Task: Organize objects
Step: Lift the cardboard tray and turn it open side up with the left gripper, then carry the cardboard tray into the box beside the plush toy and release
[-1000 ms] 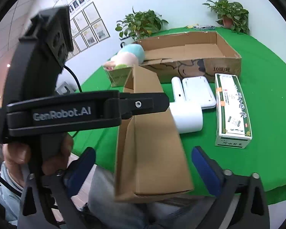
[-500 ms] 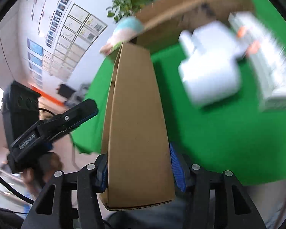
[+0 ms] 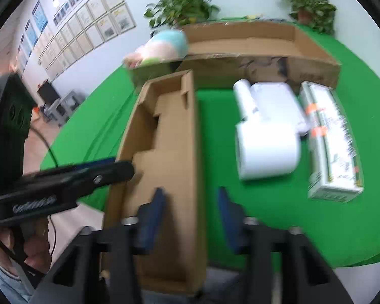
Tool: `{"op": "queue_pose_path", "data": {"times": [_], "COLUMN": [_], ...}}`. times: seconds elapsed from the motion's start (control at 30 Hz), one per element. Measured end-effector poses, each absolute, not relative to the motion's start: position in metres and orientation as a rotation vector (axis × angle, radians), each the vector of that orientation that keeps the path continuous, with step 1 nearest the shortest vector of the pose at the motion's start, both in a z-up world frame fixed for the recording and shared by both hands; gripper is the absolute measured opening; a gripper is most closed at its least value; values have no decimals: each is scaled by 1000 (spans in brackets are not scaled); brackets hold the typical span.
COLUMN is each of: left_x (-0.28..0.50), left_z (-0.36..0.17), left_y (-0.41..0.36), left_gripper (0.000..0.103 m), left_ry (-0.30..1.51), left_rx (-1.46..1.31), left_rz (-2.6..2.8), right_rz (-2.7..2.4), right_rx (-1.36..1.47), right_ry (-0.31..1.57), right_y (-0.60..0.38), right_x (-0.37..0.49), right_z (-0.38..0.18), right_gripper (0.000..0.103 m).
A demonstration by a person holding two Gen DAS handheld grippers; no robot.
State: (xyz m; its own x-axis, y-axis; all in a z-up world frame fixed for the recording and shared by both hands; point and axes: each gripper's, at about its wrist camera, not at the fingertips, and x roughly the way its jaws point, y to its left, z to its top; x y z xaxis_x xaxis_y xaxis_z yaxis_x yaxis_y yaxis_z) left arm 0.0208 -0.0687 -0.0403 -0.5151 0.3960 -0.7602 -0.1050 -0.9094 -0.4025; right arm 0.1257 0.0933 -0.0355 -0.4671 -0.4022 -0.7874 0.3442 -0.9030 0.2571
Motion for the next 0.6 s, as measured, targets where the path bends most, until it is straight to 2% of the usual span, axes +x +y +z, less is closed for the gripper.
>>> {"op": "queue_pose_path", "data": {"times": [0.07,0.13,0.17,0.3,0.4,0.53,0.6], "left_x": [22,21,21,20,20,23,24], "left_z": [-42,-45,-45,-44,-43,-40,-38], "left_y": [-74,-80,-81,-76,-75,-75,-74], "left_gripper": [31,24,24,23,19,17,16], "left_ry": [-430,-450,-455,-415,-415,-387,-364], "left_rx": [-1365,-1379,-1380,-1380,-1384,-1382,-1382], "left_rz": [2492,2486,2483,2503,2517,2540,2556], "right_rz": [-2327,-2316,-2353,-2376,-2424,-2418,-2430], "right_rx": [1266,1227,1221,1283,1271,1258,1267], "right_ry": [-45,-11,8,-70,-28,-16,7], "right_y": [81,71,70,76,71,62,55], "right_x": [135,143,142,124,120,119,120], "right_z": [-35,-34,-33,-41,-39,-36,-34], "right_gripper": [36,35,35,37,36,22,22]}}
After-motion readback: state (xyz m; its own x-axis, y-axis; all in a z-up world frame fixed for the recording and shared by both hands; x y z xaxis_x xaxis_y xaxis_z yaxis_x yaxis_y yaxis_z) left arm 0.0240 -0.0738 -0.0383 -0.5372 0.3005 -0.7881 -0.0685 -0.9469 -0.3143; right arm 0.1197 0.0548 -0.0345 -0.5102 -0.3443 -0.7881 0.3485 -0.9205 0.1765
